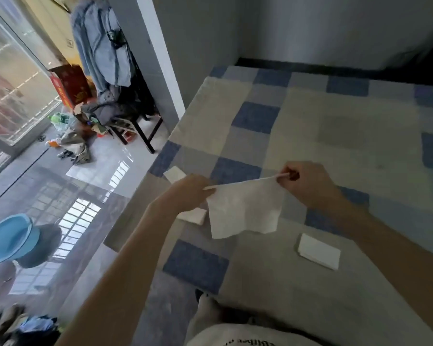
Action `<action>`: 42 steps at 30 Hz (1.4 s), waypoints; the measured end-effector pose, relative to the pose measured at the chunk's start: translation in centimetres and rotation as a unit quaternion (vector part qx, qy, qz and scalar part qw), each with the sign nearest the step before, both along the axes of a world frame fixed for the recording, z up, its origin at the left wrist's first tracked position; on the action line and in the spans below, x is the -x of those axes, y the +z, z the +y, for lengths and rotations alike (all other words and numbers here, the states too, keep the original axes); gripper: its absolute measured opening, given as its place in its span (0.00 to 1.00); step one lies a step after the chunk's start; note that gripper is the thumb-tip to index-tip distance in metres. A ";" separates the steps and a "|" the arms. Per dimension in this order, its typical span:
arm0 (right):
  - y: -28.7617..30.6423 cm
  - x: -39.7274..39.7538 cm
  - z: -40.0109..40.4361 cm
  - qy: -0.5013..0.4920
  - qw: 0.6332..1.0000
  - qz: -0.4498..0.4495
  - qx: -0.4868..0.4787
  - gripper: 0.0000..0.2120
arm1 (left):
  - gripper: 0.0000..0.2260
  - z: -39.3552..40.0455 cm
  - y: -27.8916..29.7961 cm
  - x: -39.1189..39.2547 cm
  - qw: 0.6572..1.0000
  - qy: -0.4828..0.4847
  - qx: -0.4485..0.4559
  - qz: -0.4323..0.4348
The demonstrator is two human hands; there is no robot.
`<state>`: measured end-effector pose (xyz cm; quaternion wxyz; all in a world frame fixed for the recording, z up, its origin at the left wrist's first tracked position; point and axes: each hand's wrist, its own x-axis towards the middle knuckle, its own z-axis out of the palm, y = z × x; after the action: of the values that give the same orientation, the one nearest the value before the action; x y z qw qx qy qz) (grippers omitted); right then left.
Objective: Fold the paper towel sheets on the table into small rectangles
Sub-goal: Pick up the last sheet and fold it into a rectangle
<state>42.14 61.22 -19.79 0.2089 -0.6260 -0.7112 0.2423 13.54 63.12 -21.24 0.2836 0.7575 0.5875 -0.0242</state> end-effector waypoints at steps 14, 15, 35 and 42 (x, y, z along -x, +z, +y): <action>-7.8 -1.8 -6.9 0.143 0.986 -0.053 0.072 0.06 | 0.16 -5.3 -6.5 1.4 0.997 -0.068 -0.020 0.008; -8.8 -1.6 -7.7 0.161 0.980 -0.072 0.088 0.04 | 0.16 -6.3 -7.6 1.5 0.997 -0.075 0.009 0.021; -13.0 -1.6 -7.8 0.103 0.968 -0.005 0.227 0.11 | 0.12 -12.0 -12.3 0.7 0.987 0.149 0.045 -0.038; -14.7 -0.3 -4.4 0.004 0.982 -0.023 0.189 0.11 | 0.13 -10.0 -14.1 0.2 0.973 0.219 0.065 -0.042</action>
<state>42.49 56.86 -34.50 0.0688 -0.6568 -0.6597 0.3587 13.32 53.09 -35.35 0.3550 0.5909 0.7237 0.0319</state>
